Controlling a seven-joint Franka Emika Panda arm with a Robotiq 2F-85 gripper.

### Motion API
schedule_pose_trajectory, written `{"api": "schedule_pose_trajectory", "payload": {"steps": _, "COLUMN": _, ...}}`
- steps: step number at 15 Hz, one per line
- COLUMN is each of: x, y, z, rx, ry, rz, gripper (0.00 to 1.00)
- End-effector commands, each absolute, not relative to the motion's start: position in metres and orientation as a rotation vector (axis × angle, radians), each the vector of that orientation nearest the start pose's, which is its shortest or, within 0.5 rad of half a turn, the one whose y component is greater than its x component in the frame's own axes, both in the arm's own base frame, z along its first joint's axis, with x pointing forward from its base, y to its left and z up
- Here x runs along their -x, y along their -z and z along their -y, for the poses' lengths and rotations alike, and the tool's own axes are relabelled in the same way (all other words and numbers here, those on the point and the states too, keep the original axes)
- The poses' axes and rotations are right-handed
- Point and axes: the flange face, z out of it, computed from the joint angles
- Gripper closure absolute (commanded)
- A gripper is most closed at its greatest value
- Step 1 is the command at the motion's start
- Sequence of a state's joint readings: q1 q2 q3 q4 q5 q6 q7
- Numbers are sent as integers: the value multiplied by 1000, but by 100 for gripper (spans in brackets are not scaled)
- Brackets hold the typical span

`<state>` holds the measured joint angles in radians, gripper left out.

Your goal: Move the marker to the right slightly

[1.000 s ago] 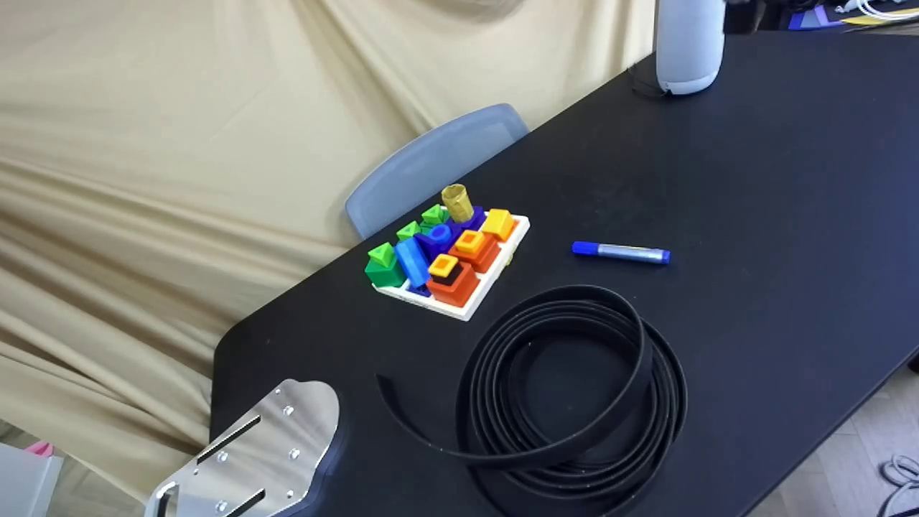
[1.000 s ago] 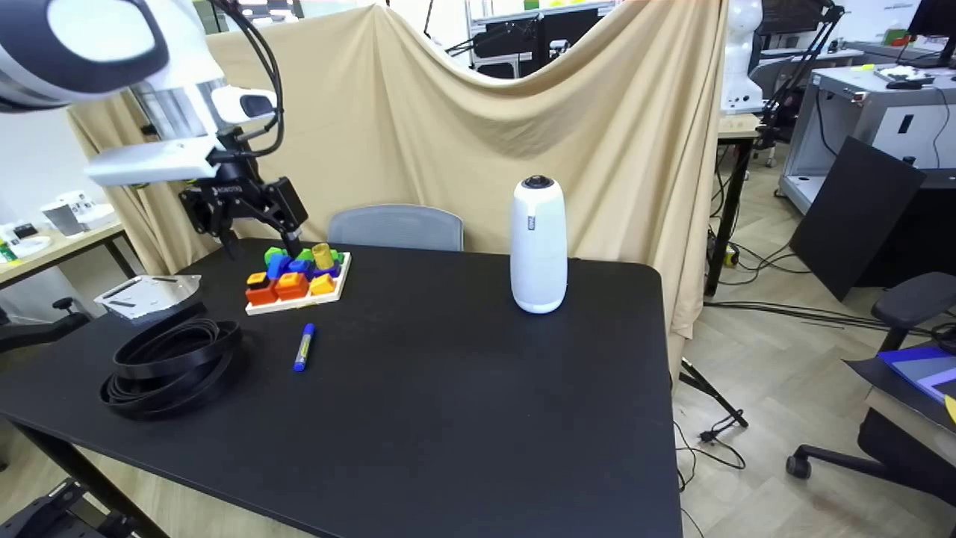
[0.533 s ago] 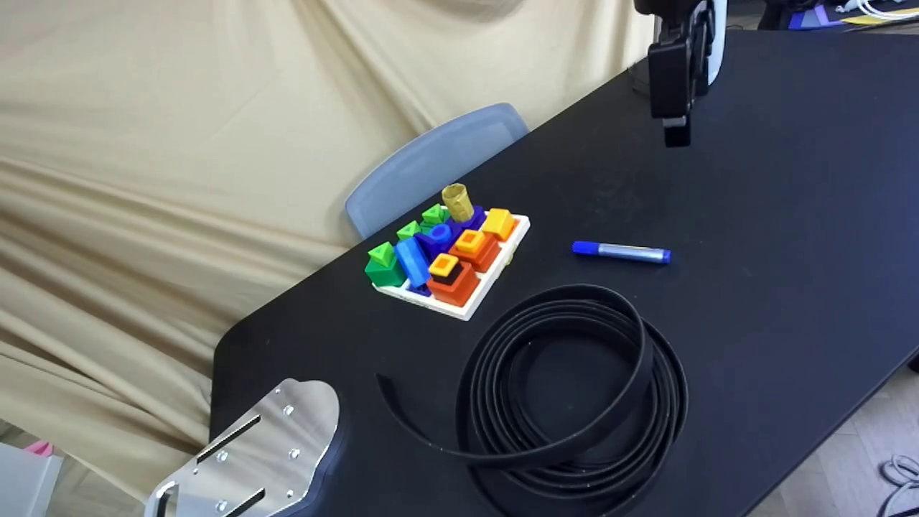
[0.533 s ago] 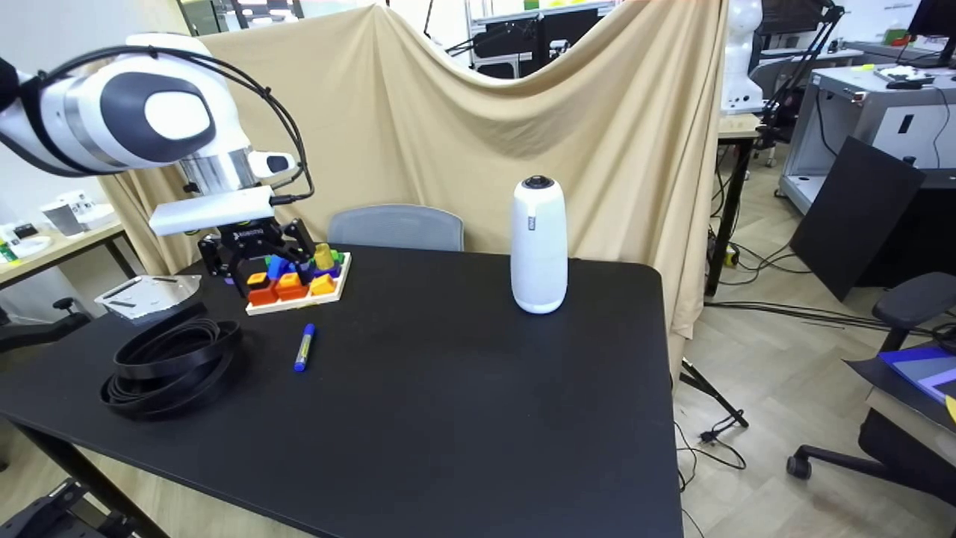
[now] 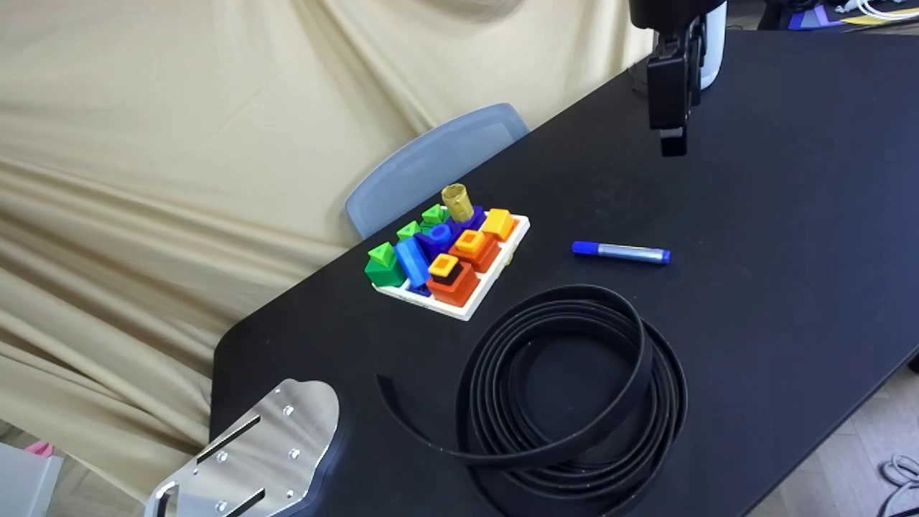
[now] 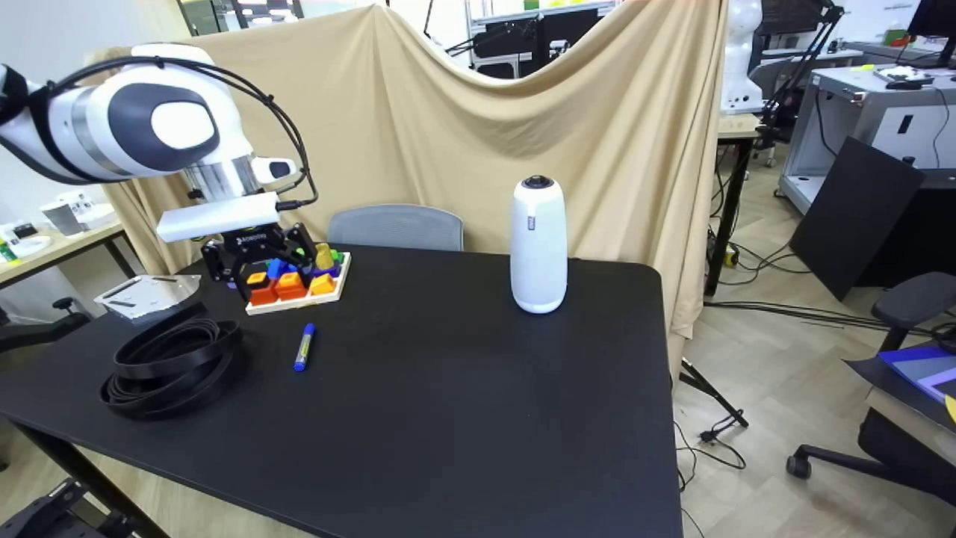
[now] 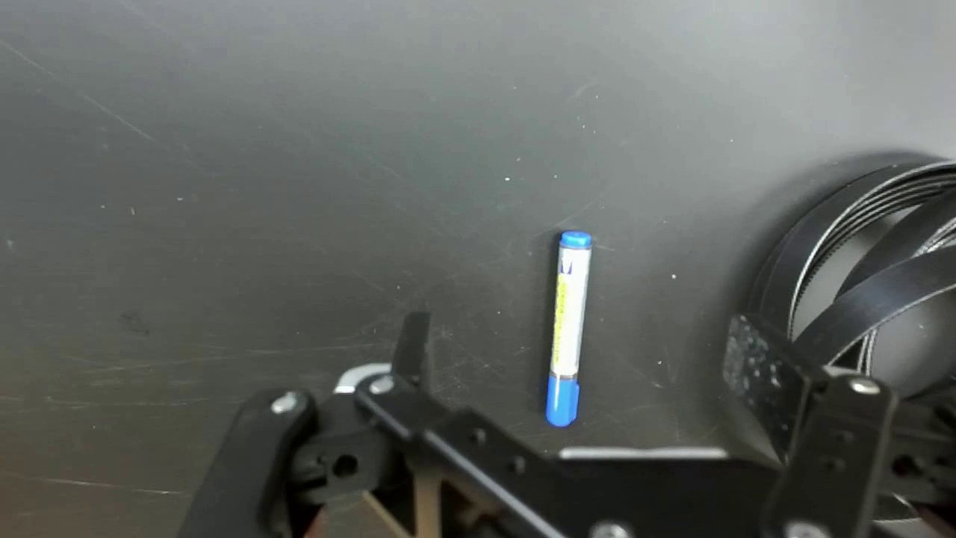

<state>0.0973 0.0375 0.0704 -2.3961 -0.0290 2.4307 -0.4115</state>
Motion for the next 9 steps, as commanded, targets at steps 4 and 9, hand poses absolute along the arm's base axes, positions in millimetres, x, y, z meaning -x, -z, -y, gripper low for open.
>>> {"api": "schedule_pose_trajectory", "payload": {"steps": 4, "x": -509, "y": -243, "z": -110, "rx": 2951, "ry": 80, "rz": 1173, "gripper": 0}}
{"api": "schedule_pose_trajectory", "payload": {"steps": 9, "x": -518, "y": -198, "z": -118, "rx": 2953, "ry": 144, "rz": 1276, "gripper": 0}}
